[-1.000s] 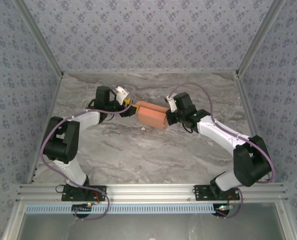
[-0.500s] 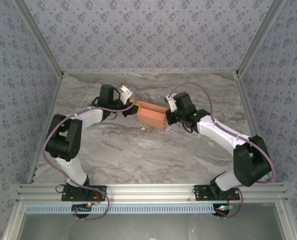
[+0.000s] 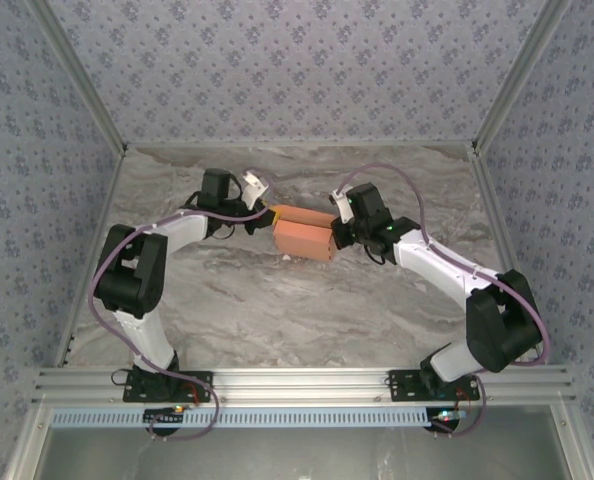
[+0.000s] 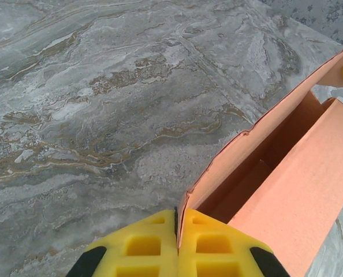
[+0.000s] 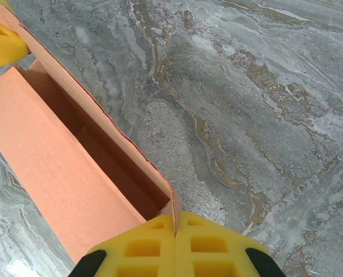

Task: Fold the paper box

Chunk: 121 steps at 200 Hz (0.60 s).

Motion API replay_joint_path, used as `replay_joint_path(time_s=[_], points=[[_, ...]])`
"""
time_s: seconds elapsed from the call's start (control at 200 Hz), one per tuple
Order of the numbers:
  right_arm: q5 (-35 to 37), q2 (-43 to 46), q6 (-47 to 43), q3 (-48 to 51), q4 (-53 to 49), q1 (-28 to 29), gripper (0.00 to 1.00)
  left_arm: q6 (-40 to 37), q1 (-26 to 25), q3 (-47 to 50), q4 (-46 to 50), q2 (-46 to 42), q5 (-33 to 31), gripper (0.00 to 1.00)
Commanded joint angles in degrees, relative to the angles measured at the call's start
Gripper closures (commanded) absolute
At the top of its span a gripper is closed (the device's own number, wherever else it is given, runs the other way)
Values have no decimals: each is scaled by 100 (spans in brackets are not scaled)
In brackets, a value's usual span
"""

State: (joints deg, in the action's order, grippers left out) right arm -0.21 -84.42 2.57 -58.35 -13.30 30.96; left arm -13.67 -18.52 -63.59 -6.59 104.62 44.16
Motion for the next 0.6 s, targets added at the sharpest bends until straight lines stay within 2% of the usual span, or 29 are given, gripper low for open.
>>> replay_joint_path(time_s=[0.0, 0.295, 0.6], points=[[72, -41, 399, -249, -93, 92, 100, 187, -136, -38, 26, -165, -48, 100], [1095, -146, 1744, -448, -317, 452, 100, 1706, -581, 416, -757, -598, -1021, 100], [1689, -398, 2611, -945, -819, 645, 100, 2614, -1295, 501, -530, -1074, -2410, 100]])
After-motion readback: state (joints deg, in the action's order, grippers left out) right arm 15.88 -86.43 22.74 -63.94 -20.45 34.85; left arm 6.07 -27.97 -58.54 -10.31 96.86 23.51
